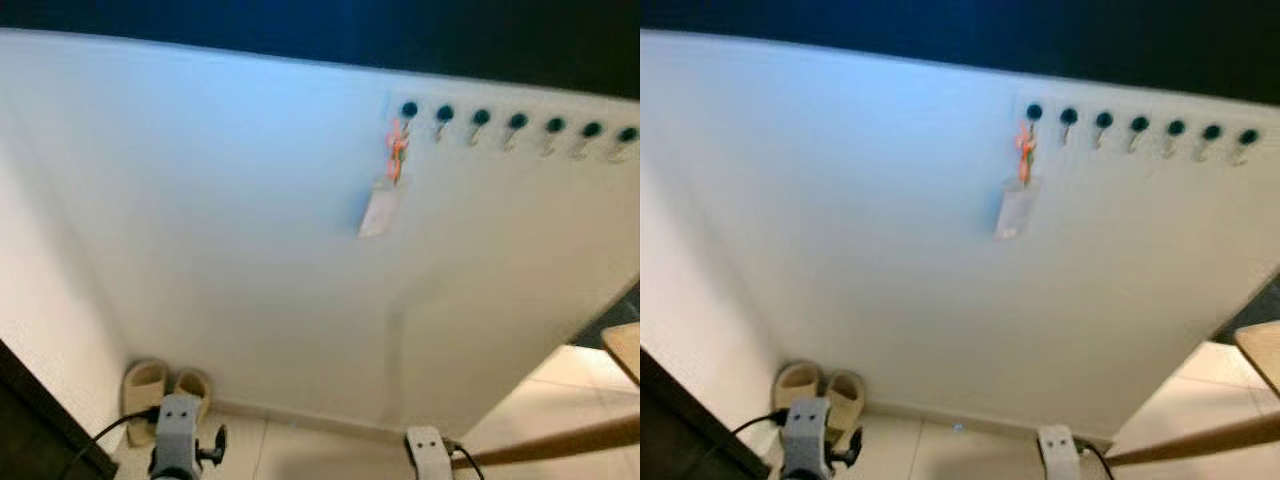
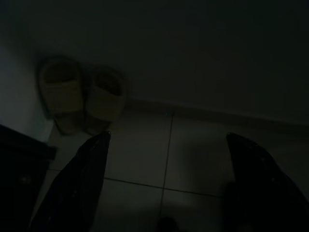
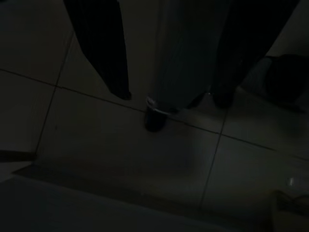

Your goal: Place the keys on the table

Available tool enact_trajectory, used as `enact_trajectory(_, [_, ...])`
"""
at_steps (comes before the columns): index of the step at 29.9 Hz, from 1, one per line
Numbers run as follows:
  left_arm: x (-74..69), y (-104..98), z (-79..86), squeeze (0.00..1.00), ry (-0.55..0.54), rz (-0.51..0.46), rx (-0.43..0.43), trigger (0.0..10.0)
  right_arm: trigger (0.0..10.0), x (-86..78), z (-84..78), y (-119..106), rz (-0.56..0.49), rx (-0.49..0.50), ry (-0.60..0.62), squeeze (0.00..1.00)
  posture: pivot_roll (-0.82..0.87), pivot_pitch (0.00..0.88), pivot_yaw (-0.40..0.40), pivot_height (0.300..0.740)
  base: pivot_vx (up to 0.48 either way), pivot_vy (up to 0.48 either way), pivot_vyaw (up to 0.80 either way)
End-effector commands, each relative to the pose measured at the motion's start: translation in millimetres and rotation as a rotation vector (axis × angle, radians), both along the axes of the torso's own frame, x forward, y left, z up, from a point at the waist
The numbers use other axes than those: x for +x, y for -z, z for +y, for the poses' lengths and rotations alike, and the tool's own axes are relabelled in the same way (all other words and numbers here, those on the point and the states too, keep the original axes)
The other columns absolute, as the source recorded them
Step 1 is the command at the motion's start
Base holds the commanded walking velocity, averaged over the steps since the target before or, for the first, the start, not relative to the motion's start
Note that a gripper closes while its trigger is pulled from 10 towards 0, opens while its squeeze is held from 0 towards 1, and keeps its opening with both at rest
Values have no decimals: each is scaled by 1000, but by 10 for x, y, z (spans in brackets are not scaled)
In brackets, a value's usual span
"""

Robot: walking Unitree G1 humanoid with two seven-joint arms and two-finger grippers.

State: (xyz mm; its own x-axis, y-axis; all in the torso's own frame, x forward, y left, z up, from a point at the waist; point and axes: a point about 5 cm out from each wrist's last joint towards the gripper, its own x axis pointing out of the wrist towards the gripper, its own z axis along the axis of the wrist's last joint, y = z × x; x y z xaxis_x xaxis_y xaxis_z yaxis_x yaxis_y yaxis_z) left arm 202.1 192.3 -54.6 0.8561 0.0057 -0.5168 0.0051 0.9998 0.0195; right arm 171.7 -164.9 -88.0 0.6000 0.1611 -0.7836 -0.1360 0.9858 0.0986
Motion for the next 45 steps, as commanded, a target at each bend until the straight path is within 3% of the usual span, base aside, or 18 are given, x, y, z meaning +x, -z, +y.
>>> enact_trajectory(1, [-42,28,37,0,24,29,27,10000,10000,64,-4,-30,-20,-4,1,0,81,72,-15,740,0,-480,0])
enact_trajectory(10, [-25,28,11,0,36,33,40,10000,10000,51,-10,-25,-18,-7,5,0,79,69,-17,740,0,-468,0])
enact_trajectory(21, [-36,29,29,0,0,29,63,10000,10000,80,-21,-42,-31,-8,-3,0,78,67,-20,740,0,0,0])
enact_trajectory(25, [-31,17,47,0,-6,16,79,10000,10000,193,0,-105,-86,0,-11,0,74,72,-19,740,0,0,0])
enact_trajectory(30, [-35,18,51,0,-7,17,72,10000,10000,218,-2,-121,-98,2,-12,0,73,74,-18,740,0,0,0])
enact_trajectory(33, [-39,24,52,0,3,26,75,10000,10000,212,0,-120,-101,1,-14,0,73,74,-19,740,0,0,0])
enact_trajectory(35, [-71,78,68,0,-1,95,103,10000,10000,203,7,-117,-102,1,-16,0,73,73,-20,740,0,240,0])
enact_trajectory(40, [-83,83,57,0,0,94,93,10000,10000,203,21,-120,-113,0,-22,0,71,74,-18,740,0,480,0])
enact_trajectory(43, [-74,63,34,0,11,63,84,10000,10000,272,27,-174,-173,-9,-36,0,73,76,-21,740,0,480,0])
enact_trajectory(45, [-19,-11,4,0,45,-12,82,10000,10000,434,15,-327,-332,-68,-77,0,72,78,-21,740,0,0,0])
